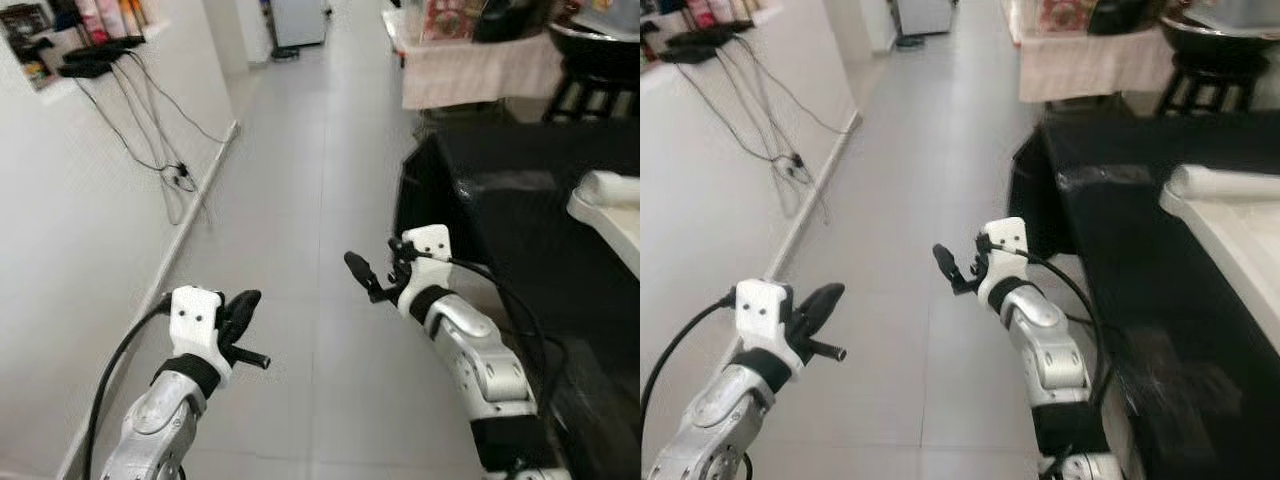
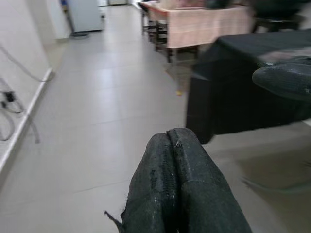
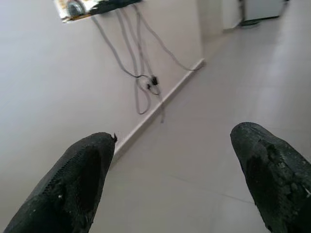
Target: Building children table
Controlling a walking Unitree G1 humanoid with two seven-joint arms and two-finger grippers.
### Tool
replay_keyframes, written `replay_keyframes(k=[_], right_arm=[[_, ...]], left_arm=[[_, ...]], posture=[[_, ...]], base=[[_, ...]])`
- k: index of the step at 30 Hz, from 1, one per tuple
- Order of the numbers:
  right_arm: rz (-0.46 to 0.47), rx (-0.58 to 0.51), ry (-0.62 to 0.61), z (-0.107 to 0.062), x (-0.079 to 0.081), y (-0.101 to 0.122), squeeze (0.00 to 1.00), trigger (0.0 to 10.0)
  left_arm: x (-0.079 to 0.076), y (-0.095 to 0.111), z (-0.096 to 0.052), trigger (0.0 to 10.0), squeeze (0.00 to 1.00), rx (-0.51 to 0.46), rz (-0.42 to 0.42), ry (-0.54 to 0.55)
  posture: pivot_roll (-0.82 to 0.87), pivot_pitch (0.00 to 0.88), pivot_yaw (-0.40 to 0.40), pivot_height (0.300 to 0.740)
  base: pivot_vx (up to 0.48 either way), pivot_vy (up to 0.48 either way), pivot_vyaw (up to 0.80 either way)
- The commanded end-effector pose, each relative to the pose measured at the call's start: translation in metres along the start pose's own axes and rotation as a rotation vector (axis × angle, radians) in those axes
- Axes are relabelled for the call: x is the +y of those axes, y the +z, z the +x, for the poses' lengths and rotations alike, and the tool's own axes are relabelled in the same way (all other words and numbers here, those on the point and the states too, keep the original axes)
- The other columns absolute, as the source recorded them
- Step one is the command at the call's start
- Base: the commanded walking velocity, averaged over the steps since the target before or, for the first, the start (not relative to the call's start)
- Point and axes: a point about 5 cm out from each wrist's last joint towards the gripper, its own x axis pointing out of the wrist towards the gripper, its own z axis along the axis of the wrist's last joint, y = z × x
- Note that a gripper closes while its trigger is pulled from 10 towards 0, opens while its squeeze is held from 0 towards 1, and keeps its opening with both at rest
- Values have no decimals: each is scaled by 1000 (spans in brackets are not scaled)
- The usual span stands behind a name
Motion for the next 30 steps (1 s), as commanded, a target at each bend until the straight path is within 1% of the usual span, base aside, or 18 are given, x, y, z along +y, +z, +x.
replay_keyframes(k=[1,30], right_arm=[[24,-5,35,4,8,-1,0,10000],[77,-9,43,5,7,-3,0,10000]], left_arm=[[7,-1,-3,10000,0,6,11,24],[8,-2,-2,10000,0,9,11,14]], posture=[[-101,79,51,740],[-102,69,54,740]], base=[[382,0,0],[381,0,0]])
